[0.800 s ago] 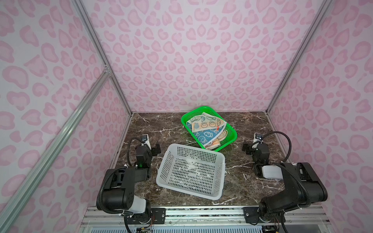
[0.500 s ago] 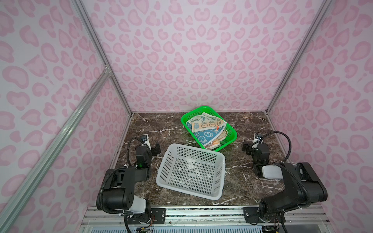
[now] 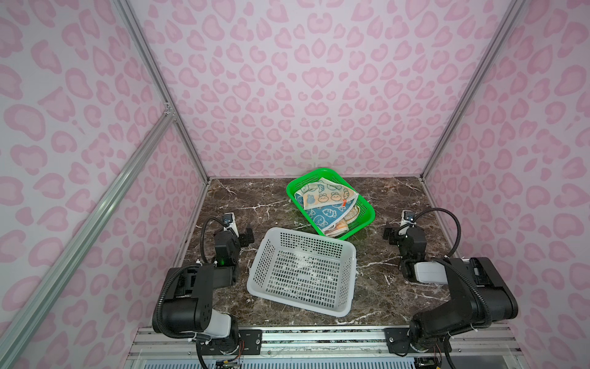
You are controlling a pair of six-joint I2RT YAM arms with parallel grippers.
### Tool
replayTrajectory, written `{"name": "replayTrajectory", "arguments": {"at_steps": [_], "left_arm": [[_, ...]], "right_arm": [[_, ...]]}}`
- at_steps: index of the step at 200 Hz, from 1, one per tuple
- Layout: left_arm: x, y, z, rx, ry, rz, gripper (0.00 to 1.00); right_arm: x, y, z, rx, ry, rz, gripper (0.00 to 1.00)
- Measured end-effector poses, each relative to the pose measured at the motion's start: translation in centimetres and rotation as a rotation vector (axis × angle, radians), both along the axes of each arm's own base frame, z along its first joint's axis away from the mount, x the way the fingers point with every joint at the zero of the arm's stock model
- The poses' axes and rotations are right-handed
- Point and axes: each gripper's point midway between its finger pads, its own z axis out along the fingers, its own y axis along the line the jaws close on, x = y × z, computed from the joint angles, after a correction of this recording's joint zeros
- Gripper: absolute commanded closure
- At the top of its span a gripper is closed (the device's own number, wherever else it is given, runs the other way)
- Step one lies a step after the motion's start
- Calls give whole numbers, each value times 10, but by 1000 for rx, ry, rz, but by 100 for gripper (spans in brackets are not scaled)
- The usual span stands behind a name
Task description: Fold and stack the towels
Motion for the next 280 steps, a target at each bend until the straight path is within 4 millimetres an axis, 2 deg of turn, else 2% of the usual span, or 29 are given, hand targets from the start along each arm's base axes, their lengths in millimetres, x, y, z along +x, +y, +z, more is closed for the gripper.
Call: {"name": "replayTrajectory", "arguments": {"at_steps": [25, 40, 58, 80, 97, 122, 137, 159, 187, 207, 221, 247, 257, 280], "left_arm": [[0, 0, 0, 0, 0, 0, 4], [0, 0, 0, 0, 0, -1, 0], [0, 0, 2, 1, 0, 8, 4], [6, 17, 20, -7, -10, 107, 4], [9, 30, 34, -13, -28, 182, 4], [-2, 44, 35, -18, -1, 274, 4], [-4, 51, 40, -17, 12, 321, 3], [1, 57, 64, -38, 2, 368, 3], [14, 54, 114, -112, -42, 379, 3], [26, 27, 143, -190, -48, 316, 3], [30, -12, 152, -225, -26, 230, 3], [30, -89, 151, -240, 41, 65, 3], [29, -117, 149, -235, 70, 5, 3], [27, -158, 145, -234, 119, -74, 3]], "right_arm": [[0, -1, 0, 0, 0, -2, 0], [0, -1, 0, 0, 0, -2, 0], [0, -1, 0, 0, 0, -2, 0], [0, -1, 3, 0, -7, -2, 0], [3, -5, 15, -5, -12, -26, 0], [13, -12, 46, 6, -41, -94, 0], [11, -16, 53, 5, -17, -150, 0], [10, -20, 72, 16, 5, -252, 0], [10, -41, 103, 111, 9, -438, 0], [17, -35, 112, 158, 46, -425, 0], [24, -17, 103, 194, 112, -351, 2], [34, 20, 82, 254, 247, -229, 10], [39, 41, 75, 258, 298, -163, 11], [53, 81, 70, 210, 381, -19, 11]]}}
